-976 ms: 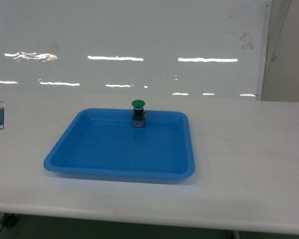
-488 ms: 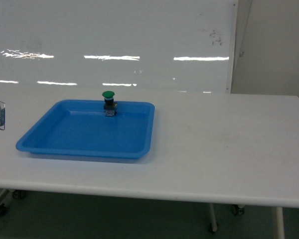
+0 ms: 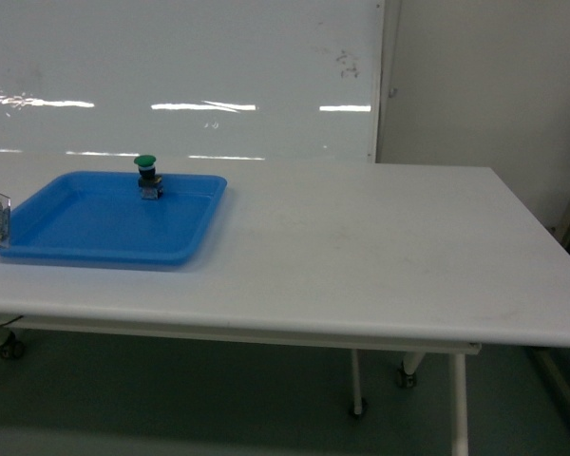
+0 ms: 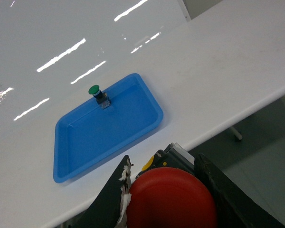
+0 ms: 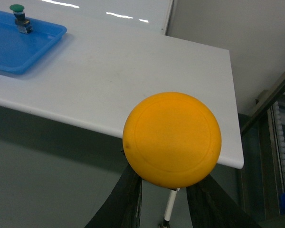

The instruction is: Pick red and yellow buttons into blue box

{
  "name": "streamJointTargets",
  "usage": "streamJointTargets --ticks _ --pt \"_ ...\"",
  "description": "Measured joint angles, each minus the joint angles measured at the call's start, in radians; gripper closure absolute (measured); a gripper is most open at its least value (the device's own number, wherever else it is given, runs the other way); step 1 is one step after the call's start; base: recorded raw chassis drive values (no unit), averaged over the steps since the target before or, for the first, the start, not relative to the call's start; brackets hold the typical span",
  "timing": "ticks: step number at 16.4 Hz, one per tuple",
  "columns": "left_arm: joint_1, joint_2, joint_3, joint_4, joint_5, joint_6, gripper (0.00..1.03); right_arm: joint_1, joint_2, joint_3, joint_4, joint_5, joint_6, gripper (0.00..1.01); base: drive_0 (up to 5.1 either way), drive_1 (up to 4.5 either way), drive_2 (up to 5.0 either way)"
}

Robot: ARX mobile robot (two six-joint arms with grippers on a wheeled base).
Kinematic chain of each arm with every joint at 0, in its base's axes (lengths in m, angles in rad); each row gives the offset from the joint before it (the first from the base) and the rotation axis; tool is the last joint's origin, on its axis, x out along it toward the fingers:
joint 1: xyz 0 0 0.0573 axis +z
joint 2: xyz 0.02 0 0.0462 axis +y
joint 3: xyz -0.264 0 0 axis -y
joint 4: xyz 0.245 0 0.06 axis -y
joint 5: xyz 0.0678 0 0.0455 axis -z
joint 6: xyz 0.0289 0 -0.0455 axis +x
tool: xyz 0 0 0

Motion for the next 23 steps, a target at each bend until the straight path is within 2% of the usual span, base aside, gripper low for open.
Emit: streamJointTargets --ticks 23 --pt "0.000 -0.002 0.000 0.002 0.001 0.000 0.70 0.000 0.000 0.000 0.000 0.000 0.000 0.81 4.7 -2.53 -2.2"
